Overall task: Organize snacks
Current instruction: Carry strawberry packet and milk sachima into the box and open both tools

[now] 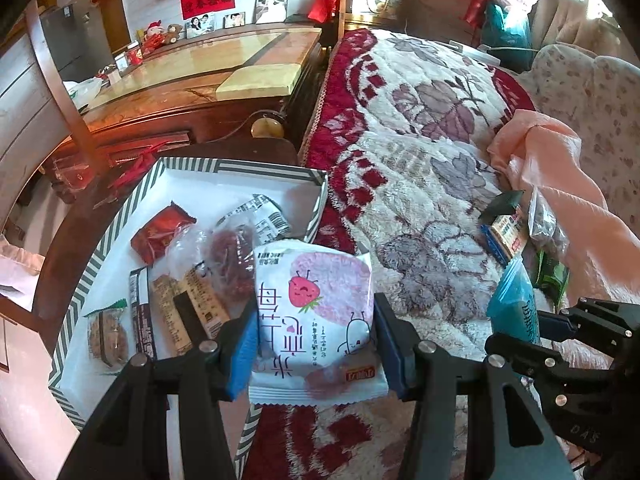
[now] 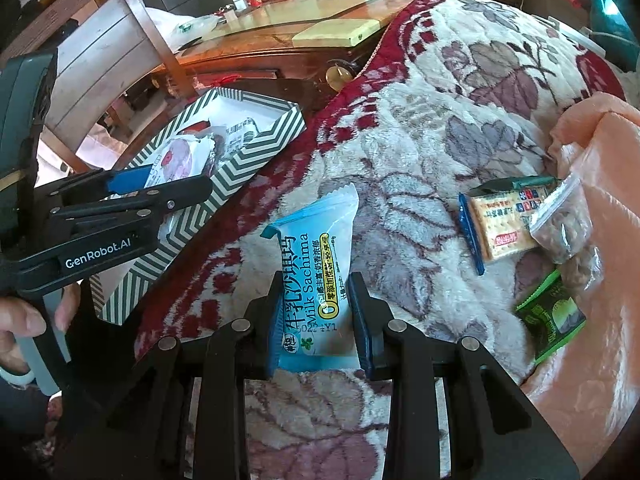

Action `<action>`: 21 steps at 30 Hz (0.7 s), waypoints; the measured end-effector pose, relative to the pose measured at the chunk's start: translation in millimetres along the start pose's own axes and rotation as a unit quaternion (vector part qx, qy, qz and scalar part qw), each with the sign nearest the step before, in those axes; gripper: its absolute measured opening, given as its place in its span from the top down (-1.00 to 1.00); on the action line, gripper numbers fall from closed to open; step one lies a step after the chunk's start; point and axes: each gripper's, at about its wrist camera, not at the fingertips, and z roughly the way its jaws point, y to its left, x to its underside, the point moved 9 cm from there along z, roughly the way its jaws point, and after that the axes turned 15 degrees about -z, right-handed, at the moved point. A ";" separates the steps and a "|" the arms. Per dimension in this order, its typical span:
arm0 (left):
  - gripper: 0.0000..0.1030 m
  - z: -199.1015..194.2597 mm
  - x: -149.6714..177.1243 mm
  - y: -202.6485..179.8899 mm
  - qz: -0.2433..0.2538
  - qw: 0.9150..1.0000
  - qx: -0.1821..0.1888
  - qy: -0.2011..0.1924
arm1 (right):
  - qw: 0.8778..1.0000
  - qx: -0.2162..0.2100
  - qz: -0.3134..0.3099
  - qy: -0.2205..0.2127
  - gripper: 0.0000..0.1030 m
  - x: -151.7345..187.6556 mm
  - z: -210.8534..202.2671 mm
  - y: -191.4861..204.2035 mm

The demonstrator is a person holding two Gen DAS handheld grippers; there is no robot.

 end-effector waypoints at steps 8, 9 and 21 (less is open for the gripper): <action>-0.08 -2.3 -1.6 13.6 -0.010 1.000 -0.004 -0.001 | 1.000 -0.007 -0.015 0.004 0.45 -7.9 4.7 14.6; -0.08 -2.8 -2.4 16.2 -0.012 1.000 -0.004 -0.001 | 1.000 -0.007 -0.018 0.005 0.45 -9.3 5.7 16.8; -0.08 -1.9 -9.9 51.4 -0.041 0.999 -0.021 -0.004 | 0.999 -0.018 -0.039 -0.002 0.45 -37.3 13.0 37.3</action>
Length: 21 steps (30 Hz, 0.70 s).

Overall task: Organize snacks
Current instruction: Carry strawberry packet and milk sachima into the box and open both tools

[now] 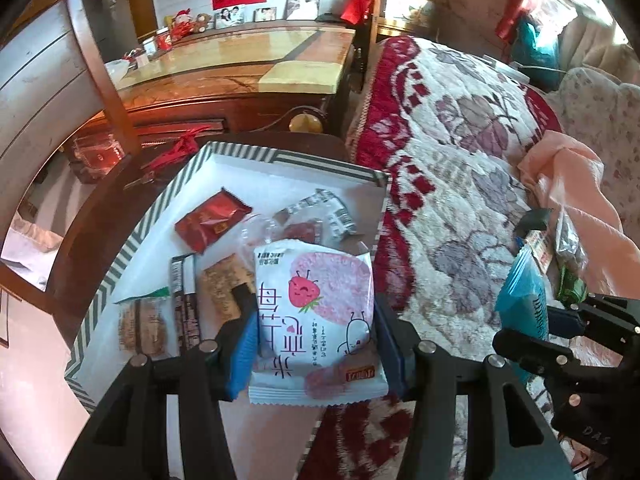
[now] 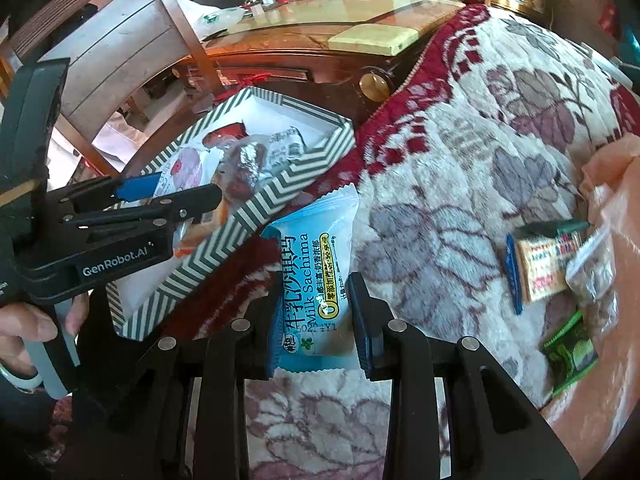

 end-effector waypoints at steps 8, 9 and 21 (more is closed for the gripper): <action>-0.08 4.4 -5.3 33.8 -0.032 0.999 -0.015 0.001 | 1.000 -0.009 -0.018 -0.001 0.44 -18.5 9.4 14.3; -0.08 5.5 -5.2 36.8 -0.035 0.999 -0.017 0.002 | 1.000 -0.010 -0.019 0.000 0.44 -20.4 11.7 14.9; -0.08 21.5 -7.7 69.2 -0.056 0.997 -0.046 0.007 | 0.998 -0.039 -0.040 0.003 0.45 -57.5 36.9 38.5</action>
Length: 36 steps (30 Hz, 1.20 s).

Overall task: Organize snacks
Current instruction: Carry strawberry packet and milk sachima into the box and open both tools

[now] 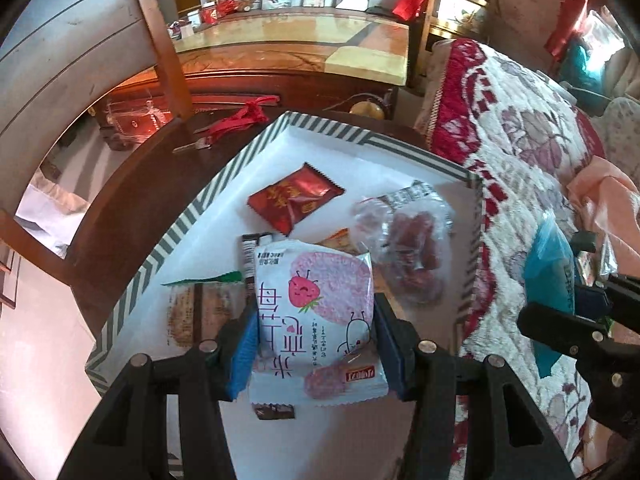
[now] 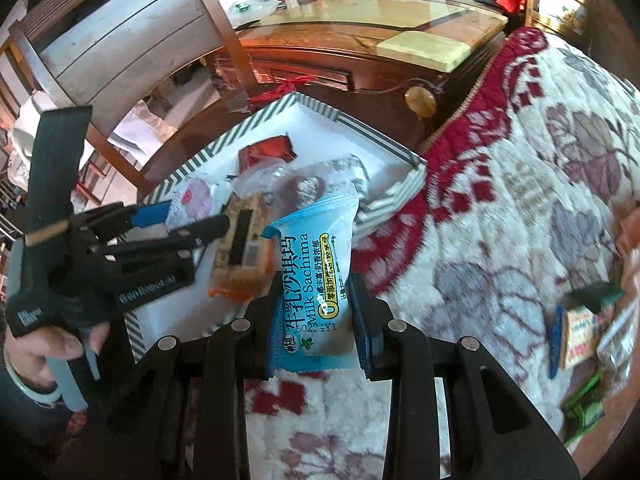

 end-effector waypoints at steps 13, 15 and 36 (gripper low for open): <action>-0.08 22.2 -3.2 25.6 -0.011 0.999 -0.031 0.009 | 0.997 -0.060 -0.012 0.042 0.45 -31.1 71.2 27.1; -0.08 25.1 -4.6 26.3 -0.012 0.999 -0.034 0.011 | 0.998 -0.043 -0.019 0.048 0.45 -33.0 78.3 22.4; -0.53 -3.8 -10.8 19.4 -0.026 0.999 -0.028 -0.024 | 0.997 -0.038 0.060 -0.022 0.02 -11.4 21.2 1.6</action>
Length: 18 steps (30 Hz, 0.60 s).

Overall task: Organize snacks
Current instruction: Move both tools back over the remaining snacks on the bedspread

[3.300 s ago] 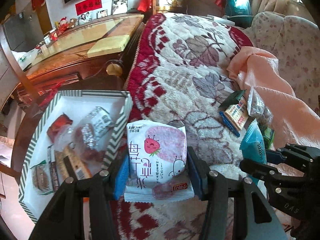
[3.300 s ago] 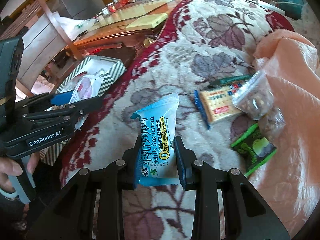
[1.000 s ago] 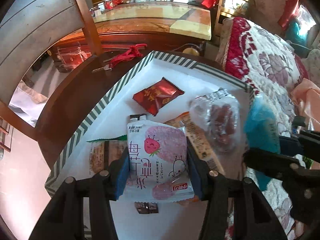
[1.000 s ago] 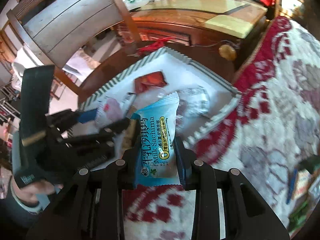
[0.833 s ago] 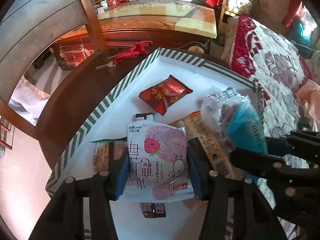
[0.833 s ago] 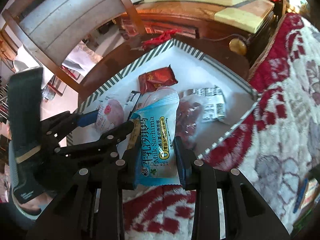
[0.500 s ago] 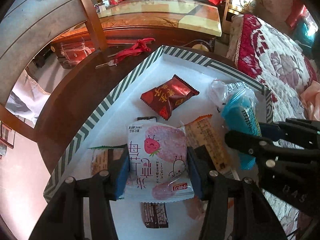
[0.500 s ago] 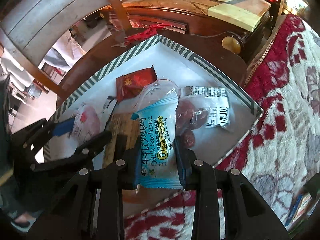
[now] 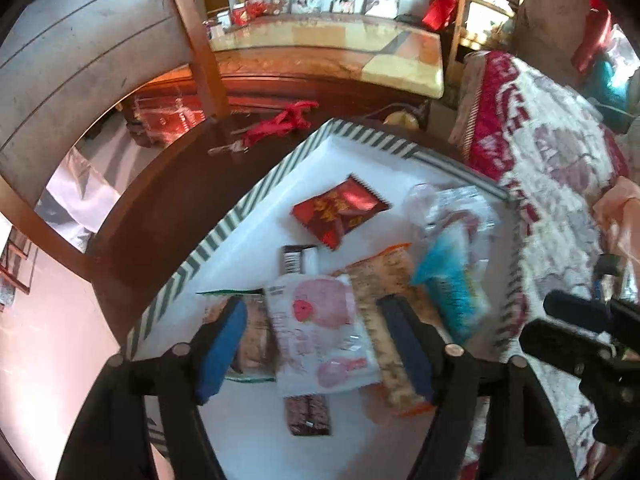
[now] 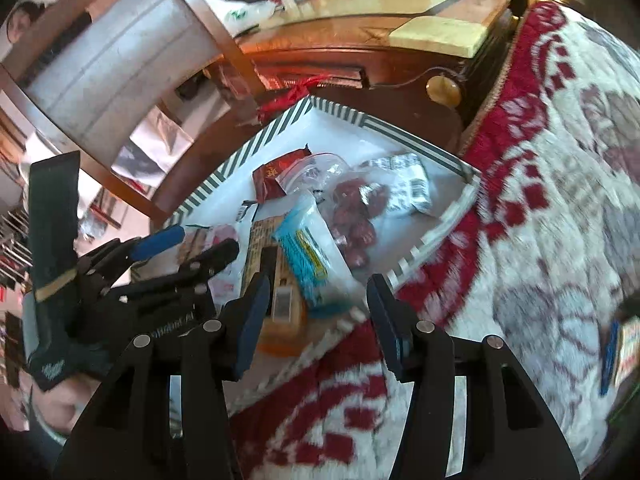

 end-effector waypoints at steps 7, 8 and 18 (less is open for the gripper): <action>-0.69 -19.3 17.5 -47.7 0.026 0.999 0.041 0.003 | 0.999 0.022 0.027 -0.015 0.02 40.2 -49.3 -27.3; -0.69 -21.3 20.8 -56.6 0.032 0.998 0.047 0.004 | 0.999 0.027 0.032 -0.018 0.02 45.7 -56.7 -33.0; -0.69 -39.6 49.2 -134.1 0.096 0.991 0.089 0.011 | 0.991 0.101 0.085 -0.026 0.02 104.4 -123.7 -102.8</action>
